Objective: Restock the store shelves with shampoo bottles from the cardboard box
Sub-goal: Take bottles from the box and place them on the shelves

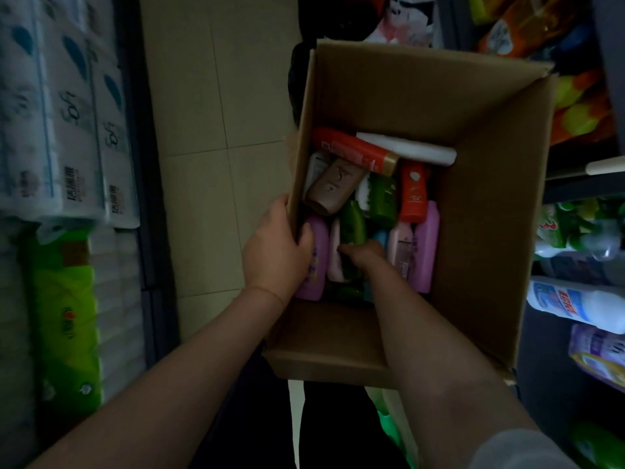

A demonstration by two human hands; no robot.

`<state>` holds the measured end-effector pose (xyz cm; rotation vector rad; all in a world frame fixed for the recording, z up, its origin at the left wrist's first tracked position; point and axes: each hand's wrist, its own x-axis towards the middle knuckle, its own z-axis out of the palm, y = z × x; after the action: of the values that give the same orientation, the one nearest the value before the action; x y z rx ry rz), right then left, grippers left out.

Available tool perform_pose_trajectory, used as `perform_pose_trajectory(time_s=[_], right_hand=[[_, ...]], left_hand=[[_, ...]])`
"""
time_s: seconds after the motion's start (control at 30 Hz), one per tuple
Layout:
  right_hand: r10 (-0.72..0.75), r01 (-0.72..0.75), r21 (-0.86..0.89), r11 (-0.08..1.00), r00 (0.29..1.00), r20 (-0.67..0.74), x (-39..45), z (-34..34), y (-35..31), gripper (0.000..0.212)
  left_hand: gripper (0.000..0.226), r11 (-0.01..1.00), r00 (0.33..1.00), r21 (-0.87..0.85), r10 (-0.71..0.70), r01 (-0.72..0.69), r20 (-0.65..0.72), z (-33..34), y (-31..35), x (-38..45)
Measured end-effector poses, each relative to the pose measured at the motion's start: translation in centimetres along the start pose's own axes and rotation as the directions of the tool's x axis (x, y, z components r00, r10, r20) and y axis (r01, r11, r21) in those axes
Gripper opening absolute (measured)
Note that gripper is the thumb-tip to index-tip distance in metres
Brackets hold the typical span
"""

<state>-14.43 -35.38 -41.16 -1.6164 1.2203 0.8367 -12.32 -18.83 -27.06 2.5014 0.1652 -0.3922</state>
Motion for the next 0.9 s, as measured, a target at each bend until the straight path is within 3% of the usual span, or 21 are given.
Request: perform_pose_trajectory(time_s=[0.07, 0.13, 0.2, 0.3, 0.37, 0.47, 0.5, 0.57, 0.6, 0.67, 0.77, 0.9], right_hand=[[0.001, 0.0, 0.015, 1.0, 0.999, -0.042, -0.9, -1.3, 0.1, 0.06], [-0.01, 0.007, 0.102, 0.995, 1.0, 0.023, -2.6, -2.6, -0.1, 0.054], [-0.075, 0.043, 0.24, 0.97, 0.989, 0.129, -5.2, -3.7, -0.7, 0.044], [-0.216, 0.139, 0.397, 0.907, 0.964, 0.156, -9.6, -5.2, -1.8, 0.047], [-0.292, 0.18, 0.503, 0.845, 0.944, 0.154, -13.3, -6.8, -2.8, 0.045], [-0.396, 0.216, 0.638, 0.739, 0.906, 0.152, -18.3, -9.9, -3.2, 0.067], [-0.421, 0.221, 0.668, 0.711, 0.894, 0.152, -19.8, -10.8, -3.3, 0.076], [-0.446, 0.282, 0.677, 0.68, 0.892, 0.076, -22.9, -12.9, -3.5, 0.085], [-0.468, 0.336, 0.668, 0.664, 0.884, 0.021, -24.4, -14.1, -3.7, 0.085], [-0.519, 0.463, 0.638, 0.615, 0.847, -0.114, -28.9, -16.9, -4.4, 0.072], [-0.655, 0.71, 0.512, 0.484, 0.682, -0.327, -36.3, -21.9, -4.3, 0.04], [-0.756, 0.909, 0.285, 0.305, 0.413, -0.508, -46.4, -29.8, -1.9, 0.026]], left_hand=[[0.046, 1.0, 1.0, 0.002, -0.003, 0.003, 0.001, -0.3, 0.2, -0.1], [0.042, 1.0, 1.0, 0.006, -0.005, 0.005, 0.0, -0.6, 0.6, -0.2], [0.041, 1.0, 1.0, 0.015, -0.009, 0.009, 0.009, -0.6, 1.0, -0.3], [0.041, 1.0, 0.999, -0.002, -0.031, 0.031, 0.036, -0.9, 1.7, -0.4], [0.054, 0.997, 0.995, -0.041, -0.06, 0.064, 0.077, -1.9, 2.4, -0.9], [0.082, 0.998, 0.995, -0.056, 0.034, -0.029, 0.097, -3.7, 4.7, -2.0], [0.082, 0.991, 0.989, -0.104, 0.098, -0.086, 0.11, -4.8, 6.4, -2.6], [0.056, 0.92, 0.963, -0.374, 0.199, -0.12, 0.181, -7.2, 10.9, -4.1], [0.04, 0.854, 0.94, -0.515, 0.231, -0.073, 0.25, -8.7, 13.9, -5.4], [0.045, 0.726, 0.888, -0.688, 0.313, 0.005, 0.336, -10.9, 19.4, -7.5], [0.063, 0.591, 0.829, -0.804, 0.482, -0.068, 0.284, -13.9, 26.9, -10.9], [0.028, 0.448, 0.668, -0.862, 0.719, -0.237, 0.19, -19.1, 36.5, -17.2]])
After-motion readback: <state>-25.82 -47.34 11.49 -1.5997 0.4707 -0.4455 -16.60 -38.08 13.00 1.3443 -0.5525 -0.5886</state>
